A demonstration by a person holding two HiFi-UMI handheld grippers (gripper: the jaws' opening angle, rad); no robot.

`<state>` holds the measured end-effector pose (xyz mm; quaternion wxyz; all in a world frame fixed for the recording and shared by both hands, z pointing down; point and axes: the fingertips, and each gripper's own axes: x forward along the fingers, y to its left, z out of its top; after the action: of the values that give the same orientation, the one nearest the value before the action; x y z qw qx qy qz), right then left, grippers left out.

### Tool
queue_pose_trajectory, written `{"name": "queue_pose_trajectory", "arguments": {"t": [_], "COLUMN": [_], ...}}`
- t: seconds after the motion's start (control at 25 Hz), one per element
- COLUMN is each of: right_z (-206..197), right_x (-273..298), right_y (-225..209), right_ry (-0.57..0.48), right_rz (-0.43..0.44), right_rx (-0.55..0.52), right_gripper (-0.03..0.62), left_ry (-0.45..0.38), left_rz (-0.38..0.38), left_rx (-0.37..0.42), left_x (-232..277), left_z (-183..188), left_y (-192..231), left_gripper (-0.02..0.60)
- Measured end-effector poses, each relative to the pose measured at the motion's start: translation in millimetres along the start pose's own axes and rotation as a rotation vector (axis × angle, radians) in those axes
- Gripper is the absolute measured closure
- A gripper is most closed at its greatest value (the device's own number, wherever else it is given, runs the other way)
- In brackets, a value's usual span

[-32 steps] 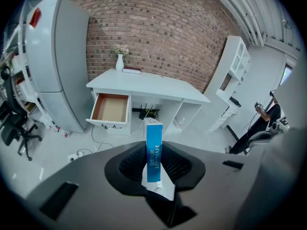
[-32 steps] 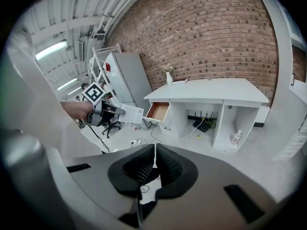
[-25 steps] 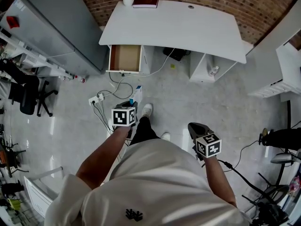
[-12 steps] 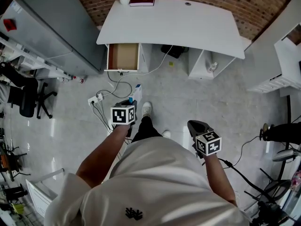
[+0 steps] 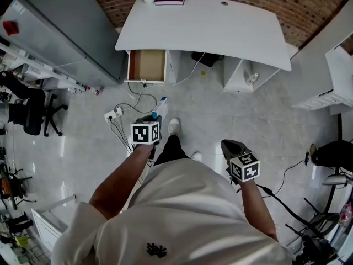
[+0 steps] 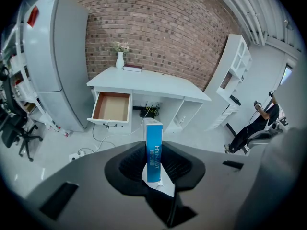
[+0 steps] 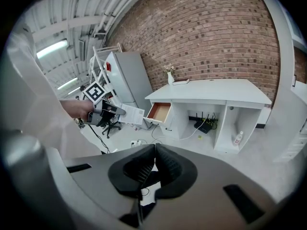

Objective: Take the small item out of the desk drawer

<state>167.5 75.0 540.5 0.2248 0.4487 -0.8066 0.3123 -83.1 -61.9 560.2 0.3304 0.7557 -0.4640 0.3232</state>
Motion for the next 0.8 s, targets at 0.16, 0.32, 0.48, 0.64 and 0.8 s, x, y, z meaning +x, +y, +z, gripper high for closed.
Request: {"name": "queue_pose_trajectory", "arguments": {"t": [0.16, 0.32, 0.48, 0.64, 0.8], "right_z": [6.0, 12.3, 20.3, 27.5, 33.1], "right_x": [9.0, 17.8, 22.5, 29.7, 37.1], "right_y": [4.4, 6.7, -0.5, -6.7, -7.3], "right_ry": [0.013, 0.015, 0.018, 0.022, 0.026], "right_rz": [0.016, 0.023, 0.022, 0.028, 0.037], "right_rx": [-0.007, -0.014, -0.018, -0.023, -0.020], "right_gripper": [0.563, 0.563, 0.563, 0.563, 0.563], "left_ry": [0.005, 0.008, 0.008, -0.009, -0.012], "left_rz": [-0.001, -0.005, -0.002, 0.003, 0.007], "left_rx": [-0.011, -0.021, -0.020, -0.018, -0.032], "left_x": [-1.1, 2.9, 11.2, 15.0, 16.8], "left_z": [1.6, 1.2, 10.9, 26.6, 33.5], "left_y": [5.1, 12.6, 16.6, 20.1, 22.9], "left_gripper": [0.483, 0.483, 0.483, 0.483, 0.483]}}
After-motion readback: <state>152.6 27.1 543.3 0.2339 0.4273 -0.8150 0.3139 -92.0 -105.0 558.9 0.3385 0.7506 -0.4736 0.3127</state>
